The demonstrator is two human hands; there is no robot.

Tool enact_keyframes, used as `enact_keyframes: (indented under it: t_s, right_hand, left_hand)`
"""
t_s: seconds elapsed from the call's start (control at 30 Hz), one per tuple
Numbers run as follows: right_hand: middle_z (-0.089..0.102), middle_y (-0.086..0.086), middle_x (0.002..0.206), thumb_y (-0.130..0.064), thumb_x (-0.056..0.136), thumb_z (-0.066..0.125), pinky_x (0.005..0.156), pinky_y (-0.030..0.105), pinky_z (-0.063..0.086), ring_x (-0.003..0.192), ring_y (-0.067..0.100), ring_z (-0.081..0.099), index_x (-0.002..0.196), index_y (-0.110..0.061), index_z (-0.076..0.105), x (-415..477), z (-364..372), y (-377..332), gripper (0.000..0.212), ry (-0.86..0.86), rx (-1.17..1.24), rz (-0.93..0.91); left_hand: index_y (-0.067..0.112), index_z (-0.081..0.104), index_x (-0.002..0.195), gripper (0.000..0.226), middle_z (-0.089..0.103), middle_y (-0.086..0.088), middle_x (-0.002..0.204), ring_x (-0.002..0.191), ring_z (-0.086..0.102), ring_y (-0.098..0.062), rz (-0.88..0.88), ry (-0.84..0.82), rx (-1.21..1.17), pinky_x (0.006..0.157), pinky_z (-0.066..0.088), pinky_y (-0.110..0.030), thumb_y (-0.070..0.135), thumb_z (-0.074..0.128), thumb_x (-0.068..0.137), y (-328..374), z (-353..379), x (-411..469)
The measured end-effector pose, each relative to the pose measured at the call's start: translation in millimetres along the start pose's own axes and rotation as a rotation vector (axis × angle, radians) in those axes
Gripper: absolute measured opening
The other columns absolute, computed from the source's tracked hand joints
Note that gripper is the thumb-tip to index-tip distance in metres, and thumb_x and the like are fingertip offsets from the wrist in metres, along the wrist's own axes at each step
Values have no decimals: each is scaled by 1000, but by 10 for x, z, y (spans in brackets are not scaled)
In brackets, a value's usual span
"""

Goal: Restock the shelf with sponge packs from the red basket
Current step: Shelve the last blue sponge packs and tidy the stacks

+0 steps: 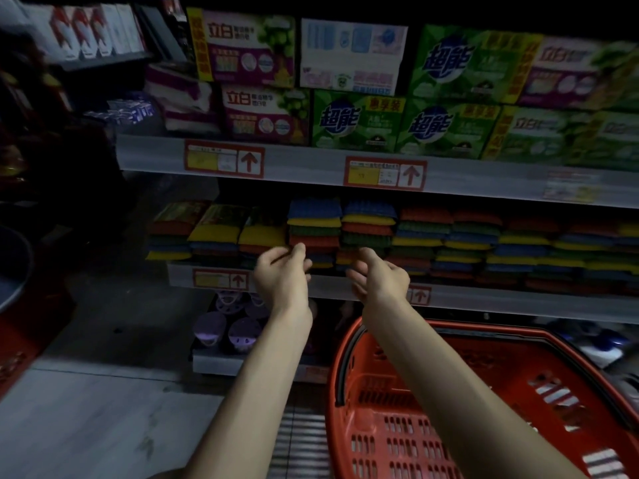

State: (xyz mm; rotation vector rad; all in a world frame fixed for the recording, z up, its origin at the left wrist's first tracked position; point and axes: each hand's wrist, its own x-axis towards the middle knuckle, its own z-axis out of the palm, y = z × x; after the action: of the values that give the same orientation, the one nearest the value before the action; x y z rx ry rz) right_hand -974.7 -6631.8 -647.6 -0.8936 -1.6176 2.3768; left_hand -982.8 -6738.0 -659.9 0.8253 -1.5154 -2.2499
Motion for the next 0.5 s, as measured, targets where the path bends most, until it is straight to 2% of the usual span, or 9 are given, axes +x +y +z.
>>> enact_keyframes:
  t_s: [0.07,0.13,0.17,0.2,0.23,0.3,0.4,0.5]
  right_hand:
    - [68,4,75,-21,97,70,55,27,47,68,20,69,83,-14,58,35,14,-10,20,11,21,5]
    - [70,4,80,-20,96,71,54,26,47,73,21,71,86,-14,56,53,39,-10,19,13,43,-1]
    - [71,4,80,-20,96,71,51,24,47,72,20,72,95,-11,58,63,52,-7,16,11,53,-6]
    - [71,4,80,-20,95,71,46,22,46,72,19,74,110,-8,58,60,65,-2,23,8,68,-12]
    - [73,5,81,-19,95,71,43,20,45,74,19,75,127,-7,55,66,72,8,38,12,72,-15]
    - [75,9,90,-17,96,69,44,19,45,79,20,77,146,-5,44,74,78,13,57,27,62,-24]
    - [75,13,103,-15,97,69,46,19,45,78,17,76,151,-4,39,98,74,15,62,29,35,-30]
    - [75,11,98,-15,97,69,46,18,45,76,16,76,149,-2,42,152,75,30,60,32,13,-37]
  left_hand:
    - [11,71,102,13,75,-2,86,80,78,-17,-43,-36,-11,64,59,-29,19,75,93,-29,30,-7]
    - [12,72,96,9,76,-3,86,75,77,-16,-71,-67,-10,61,58,-28,21,74,94,-45,59,-13]
    - [13,71,93,8,76,-4,86,73,77,-16,-81,-76,-16,61,58,-28,21,73,95,-47,71,-17]
    - [14,70,89,9,75,-5,86,72,77,-16,-88,-82,-24,61,57,-29,20,72,96,-51,82,-15]
    - [15,68,87,11,75,-6,86,70,76,-16,-94,-86,-31,61,57,-29,18,71,96,-51,90,-16]
    - [15,66,85,13,74,-6,86,68,75,-15,-104,-91,-48,61,57,-28,16,68,98,-51,103,-11]
    - [16,65,87,14,74,-5,84,66,74,-13,-104,-101,-62,59,55,-27,14,64,100,-57,121,11]
    - [12,66,92,11,73,-4,83,64,74,-11,-91,-113,-57,55,52,-25,13,61,101,-59,135,30]
